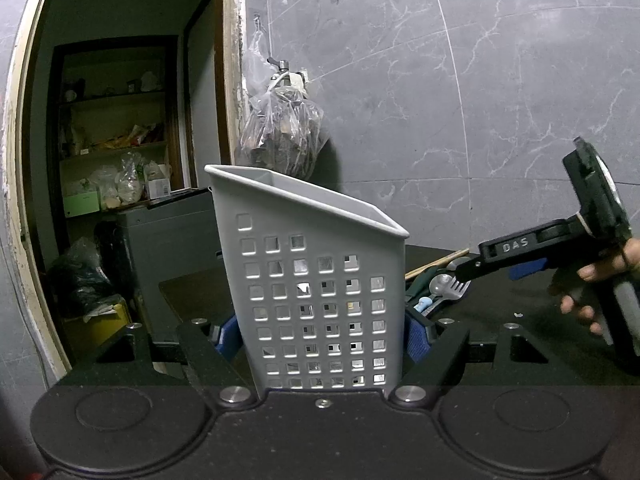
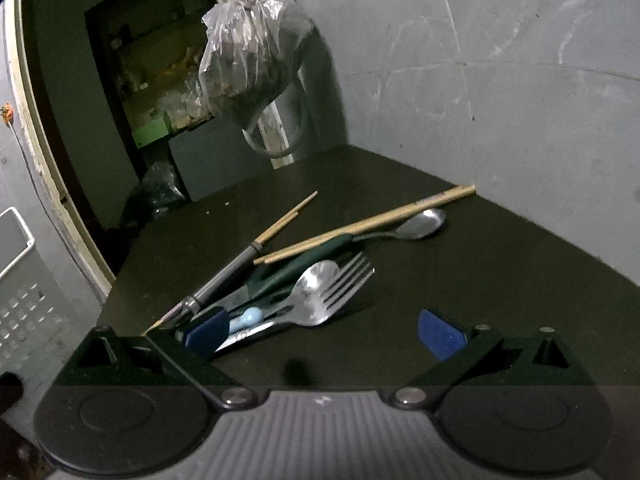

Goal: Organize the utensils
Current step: 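Lower the right gripper onto the steel fork and close on its handle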

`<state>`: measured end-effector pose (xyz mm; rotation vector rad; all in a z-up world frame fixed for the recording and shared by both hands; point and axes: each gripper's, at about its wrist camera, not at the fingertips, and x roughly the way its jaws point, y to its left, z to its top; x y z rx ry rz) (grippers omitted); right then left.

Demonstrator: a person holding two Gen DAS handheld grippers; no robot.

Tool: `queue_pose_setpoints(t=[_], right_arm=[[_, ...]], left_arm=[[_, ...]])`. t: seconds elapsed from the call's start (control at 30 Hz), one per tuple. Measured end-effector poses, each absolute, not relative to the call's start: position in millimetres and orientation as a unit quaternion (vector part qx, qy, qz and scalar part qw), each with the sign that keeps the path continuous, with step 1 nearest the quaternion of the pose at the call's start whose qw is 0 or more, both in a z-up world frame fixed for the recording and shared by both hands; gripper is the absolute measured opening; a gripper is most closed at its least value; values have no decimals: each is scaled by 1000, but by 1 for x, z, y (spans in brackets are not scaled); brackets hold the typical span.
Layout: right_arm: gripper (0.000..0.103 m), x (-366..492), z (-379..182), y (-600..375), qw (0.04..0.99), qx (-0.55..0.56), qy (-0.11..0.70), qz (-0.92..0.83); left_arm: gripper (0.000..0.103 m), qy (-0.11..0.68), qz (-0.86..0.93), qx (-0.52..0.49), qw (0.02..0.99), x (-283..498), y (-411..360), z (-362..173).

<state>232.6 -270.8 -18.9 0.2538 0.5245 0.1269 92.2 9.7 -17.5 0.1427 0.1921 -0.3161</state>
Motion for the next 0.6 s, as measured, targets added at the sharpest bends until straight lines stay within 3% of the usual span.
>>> queue_pose_setpoints(t=[0.6], right_arm=[[100,270,-33,-286,942,164,283,72]], left_arm=[[78,96,-156,72,980,92,9,-18]])
